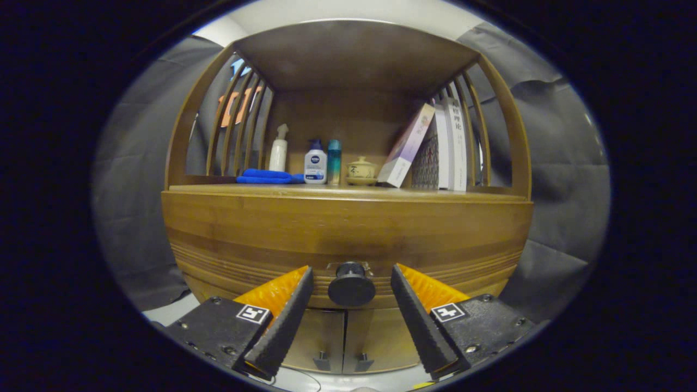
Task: Pull open the drawer, take out the items inside it, and place them on the countertop above the cabinet.
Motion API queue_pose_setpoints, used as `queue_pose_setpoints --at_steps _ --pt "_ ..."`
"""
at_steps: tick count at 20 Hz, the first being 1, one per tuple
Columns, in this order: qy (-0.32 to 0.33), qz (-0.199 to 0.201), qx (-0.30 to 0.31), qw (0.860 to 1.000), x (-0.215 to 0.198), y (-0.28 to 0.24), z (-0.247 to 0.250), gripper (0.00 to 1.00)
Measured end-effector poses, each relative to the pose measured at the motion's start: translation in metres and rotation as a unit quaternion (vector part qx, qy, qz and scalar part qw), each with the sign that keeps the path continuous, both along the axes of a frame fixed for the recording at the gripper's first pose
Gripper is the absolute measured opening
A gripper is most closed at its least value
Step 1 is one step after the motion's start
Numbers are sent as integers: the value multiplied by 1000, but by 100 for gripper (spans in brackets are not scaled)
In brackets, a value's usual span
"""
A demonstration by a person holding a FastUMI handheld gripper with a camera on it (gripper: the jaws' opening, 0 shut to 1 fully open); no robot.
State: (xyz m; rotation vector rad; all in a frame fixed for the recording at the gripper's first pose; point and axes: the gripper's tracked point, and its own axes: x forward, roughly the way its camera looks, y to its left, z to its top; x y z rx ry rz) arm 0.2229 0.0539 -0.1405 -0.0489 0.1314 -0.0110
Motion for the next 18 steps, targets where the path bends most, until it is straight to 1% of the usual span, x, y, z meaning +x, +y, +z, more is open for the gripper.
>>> queue_pose_setpoints --at_steps 2,5,6,9,13,18 --pt "2 -2 4 1000 5 -2 -1 78" --pt "10 -1 11 1000 10 -3 -4 64" --pt "11 0 15 1000 10 -3 -3 56" --pt "15 -2 7 1000 11 -4 -5 51" --pt "25 3 16 1000 11 -4 -5 41" --pt "27 7 1 1000 -3 -5 -5 35"
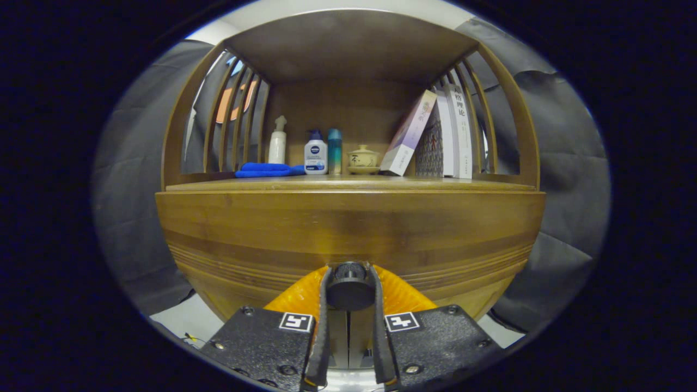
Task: Pull open the drawer, take out the items inside it, and place them on the countertop above the cabinet.
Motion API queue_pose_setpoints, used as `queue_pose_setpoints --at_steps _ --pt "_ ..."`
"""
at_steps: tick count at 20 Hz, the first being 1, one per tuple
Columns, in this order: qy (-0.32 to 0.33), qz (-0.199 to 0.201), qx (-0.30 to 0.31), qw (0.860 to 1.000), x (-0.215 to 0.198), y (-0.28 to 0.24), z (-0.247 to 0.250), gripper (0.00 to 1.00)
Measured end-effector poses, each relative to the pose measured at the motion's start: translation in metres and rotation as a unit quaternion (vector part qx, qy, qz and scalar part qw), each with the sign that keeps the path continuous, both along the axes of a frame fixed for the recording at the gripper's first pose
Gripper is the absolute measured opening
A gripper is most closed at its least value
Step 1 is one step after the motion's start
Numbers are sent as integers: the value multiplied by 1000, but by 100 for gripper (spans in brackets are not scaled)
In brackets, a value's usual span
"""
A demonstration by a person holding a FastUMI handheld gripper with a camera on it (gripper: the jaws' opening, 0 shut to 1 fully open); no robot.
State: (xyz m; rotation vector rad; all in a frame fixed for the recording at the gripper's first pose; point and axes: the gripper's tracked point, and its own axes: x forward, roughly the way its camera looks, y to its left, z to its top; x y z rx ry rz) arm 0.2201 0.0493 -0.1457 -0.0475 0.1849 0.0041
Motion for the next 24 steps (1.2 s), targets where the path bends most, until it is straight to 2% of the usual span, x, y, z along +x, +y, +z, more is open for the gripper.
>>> queue_pose_setpoints --at_steps 24 --pt "16 6 -3 1000 -161 -8 -13 35"
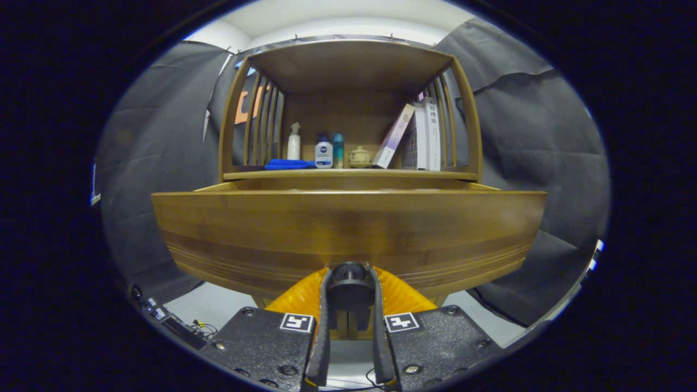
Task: Pull open the drawer, take out the items inside it, and place them on the countertop above the cabinet.
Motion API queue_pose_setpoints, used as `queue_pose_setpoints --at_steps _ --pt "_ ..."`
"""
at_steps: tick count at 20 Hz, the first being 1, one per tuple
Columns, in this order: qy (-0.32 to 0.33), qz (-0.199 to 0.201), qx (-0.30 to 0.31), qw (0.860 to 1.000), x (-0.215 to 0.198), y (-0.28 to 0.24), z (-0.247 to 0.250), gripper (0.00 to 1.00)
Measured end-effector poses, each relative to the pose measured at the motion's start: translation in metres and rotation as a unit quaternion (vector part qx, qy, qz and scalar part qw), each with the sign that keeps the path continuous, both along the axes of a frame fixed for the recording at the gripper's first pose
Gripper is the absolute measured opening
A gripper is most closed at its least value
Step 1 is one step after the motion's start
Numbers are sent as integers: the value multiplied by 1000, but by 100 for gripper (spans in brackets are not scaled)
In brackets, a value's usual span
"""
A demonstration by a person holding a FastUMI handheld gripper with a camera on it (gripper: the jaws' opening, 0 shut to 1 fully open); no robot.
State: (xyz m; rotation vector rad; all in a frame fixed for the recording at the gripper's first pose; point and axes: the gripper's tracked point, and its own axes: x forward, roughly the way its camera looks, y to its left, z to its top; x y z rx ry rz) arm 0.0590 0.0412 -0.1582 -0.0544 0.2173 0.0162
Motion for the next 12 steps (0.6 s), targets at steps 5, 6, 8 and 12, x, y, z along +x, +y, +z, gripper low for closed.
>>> queue_pose_setpoints --at_steps 5,6,8,12 --pt "6 1 2 1000 -20 4 -3 35" --pt "9 0 1 1000 -20 4 -3 35" --pt "18 -3 0 1000 -22 3 -4 35" --pt "-9 -7 5 1000 -33 -2 28 63"
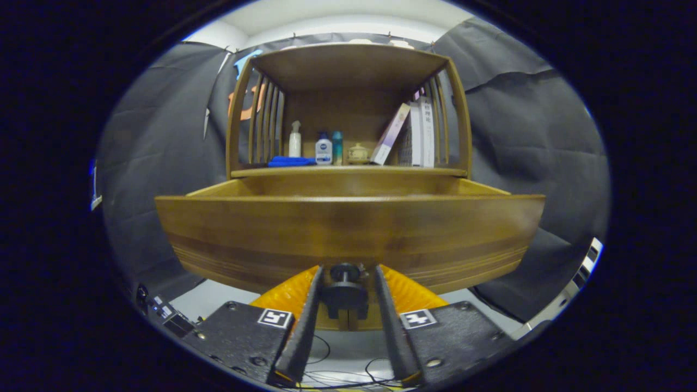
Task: Pull open the drawer, take out the items inside it, and place them on the countertop above the cabinet.
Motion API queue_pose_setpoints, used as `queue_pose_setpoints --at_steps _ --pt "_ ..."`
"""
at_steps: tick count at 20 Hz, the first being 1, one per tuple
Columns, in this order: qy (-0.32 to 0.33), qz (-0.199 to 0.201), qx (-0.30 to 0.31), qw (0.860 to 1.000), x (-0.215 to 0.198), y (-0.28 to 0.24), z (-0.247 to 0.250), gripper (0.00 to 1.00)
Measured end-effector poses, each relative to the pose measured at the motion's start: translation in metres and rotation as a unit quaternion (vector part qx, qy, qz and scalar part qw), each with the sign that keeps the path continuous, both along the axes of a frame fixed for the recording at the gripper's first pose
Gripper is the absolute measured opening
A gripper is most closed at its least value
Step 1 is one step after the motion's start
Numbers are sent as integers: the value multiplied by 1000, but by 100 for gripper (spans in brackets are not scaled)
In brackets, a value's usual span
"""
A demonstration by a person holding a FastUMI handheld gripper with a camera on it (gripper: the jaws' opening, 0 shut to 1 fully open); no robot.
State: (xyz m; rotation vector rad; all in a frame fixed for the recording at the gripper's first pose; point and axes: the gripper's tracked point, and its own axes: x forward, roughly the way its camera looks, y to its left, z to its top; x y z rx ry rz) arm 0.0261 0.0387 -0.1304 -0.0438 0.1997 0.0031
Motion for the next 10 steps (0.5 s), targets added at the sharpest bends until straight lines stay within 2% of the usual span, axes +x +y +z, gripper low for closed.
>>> queue_pose_setpoints --at_steps 4,10 --pt "-32 12 7 999 -8 -1 62 100" --pt "-21 18 21 999 35 -4 144 100"
